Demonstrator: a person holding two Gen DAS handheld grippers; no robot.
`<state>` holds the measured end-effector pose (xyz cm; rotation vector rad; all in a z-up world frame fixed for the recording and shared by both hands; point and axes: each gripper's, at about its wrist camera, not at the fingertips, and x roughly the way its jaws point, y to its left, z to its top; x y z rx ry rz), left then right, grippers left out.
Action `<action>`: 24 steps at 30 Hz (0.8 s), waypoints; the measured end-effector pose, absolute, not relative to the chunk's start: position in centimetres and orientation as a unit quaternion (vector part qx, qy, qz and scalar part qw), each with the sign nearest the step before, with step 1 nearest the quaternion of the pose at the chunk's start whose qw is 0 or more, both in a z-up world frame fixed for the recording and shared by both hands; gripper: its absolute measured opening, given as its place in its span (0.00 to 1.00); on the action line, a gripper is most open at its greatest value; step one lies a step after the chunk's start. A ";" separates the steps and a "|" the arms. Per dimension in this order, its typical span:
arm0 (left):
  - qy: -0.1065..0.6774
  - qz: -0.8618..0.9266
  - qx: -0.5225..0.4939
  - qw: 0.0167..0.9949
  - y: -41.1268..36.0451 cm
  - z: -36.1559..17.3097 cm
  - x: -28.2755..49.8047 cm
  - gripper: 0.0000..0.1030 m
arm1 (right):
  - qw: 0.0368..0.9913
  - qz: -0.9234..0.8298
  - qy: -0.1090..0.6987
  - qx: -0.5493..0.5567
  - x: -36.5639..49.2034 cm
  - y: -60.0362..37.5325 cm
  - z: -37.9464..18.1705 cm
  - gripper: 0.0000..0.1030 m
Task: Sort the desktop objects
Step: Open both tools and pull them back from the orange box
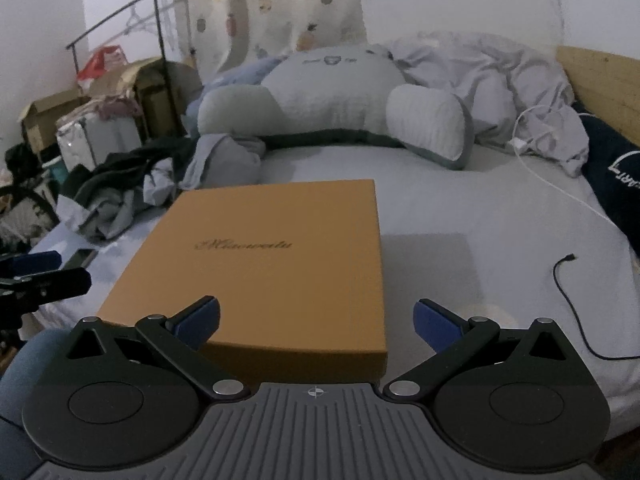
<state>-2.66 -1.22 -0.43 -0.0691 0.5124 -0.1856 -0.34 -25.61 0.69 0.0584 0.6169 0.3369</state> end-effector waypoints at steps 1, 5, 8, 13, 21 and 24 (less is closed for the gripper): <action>0.251 -0.087 -0.030 0.964 -1.3 -0.4 -2.8 1.00 | 0.939 0.166 0.300 0.028 -0.4 -25.5 0.7 1.00; 0.242 -0.079 -0.009 0.967 -1.8 -0.4 -3.1 1.00 | 0.941 0.170 0.293 0.024 -0.7 -25.3 0.9 1.00; 0.243 -0.082 -0.010 0.966 -1.8 -0.4 -3.1 1.00 | 0.941 0.167 0.292 0.031 -0.7 -25.4 0.9 1.00; 0.246 -0.084 -0.018 0.966 -1.7 -0.3 -3.1 1.00 | 0.941 0.165 0.294 0.037 -0.7 -25.5 0.8 1.00; 0.262 -0.095 -0.027 0.960 -1.7 -0.6 -2.8 1.00 | 0.939 0.165 0.299 0.031 -0.7 -25.1 0.4 1.00; 0.258 -0.096 -0.021 0.961 -1.8 -0.6 -2.9 1.00 | 0.940 0.162 0.300 0.035 -0.6 -25.2 0.4 1.00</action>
